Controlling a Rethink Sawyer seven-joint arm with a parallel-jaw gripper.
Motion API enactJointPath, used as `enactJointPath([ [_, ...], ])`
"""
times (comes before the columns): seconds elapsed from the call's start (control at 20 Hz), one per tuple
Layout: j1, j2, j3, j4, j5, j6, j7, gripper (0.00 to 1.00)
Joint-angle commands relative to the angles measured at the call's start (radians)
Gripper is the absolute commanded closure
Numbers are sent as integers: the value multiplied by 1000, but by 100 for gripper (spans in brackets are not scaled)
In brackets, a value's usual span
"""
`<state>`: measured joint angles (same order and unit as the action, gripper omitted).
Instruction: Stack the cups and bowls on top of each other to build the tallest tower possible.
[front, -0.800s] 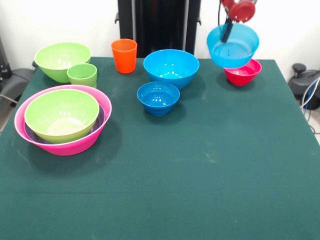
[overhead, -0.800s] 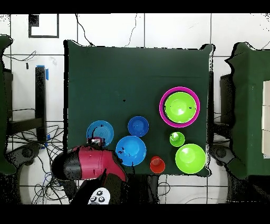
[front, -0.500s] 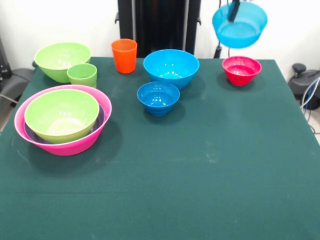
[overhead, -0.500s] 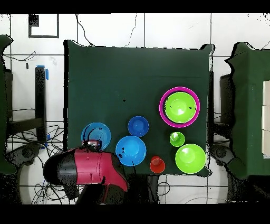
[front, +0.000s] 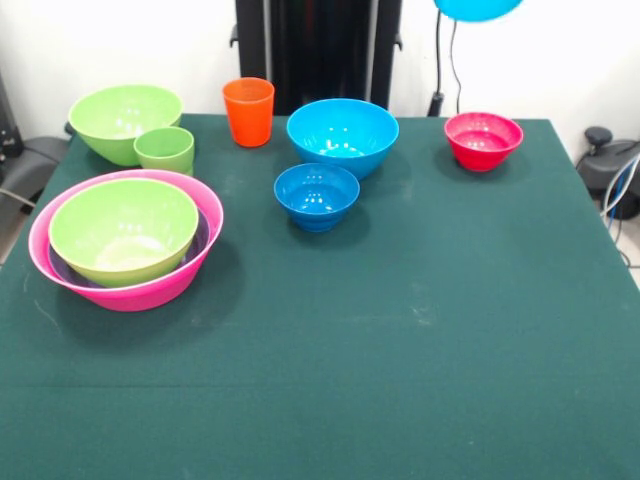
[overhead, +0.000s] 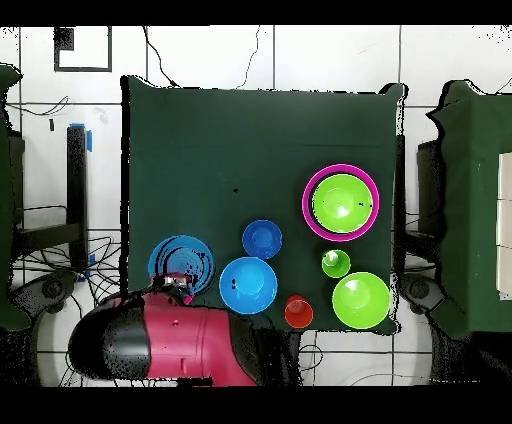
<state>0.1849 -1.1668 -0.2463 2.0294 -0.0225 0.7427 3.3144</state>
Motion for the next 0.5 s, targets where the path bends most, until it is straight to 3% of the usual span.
enactJointPath([
  [0.05, -113, -102, 54, 155, -118, 23, -411, 100],
  [0.5, -277, -120, 86, 258, -158, -119, -540, 100],
])
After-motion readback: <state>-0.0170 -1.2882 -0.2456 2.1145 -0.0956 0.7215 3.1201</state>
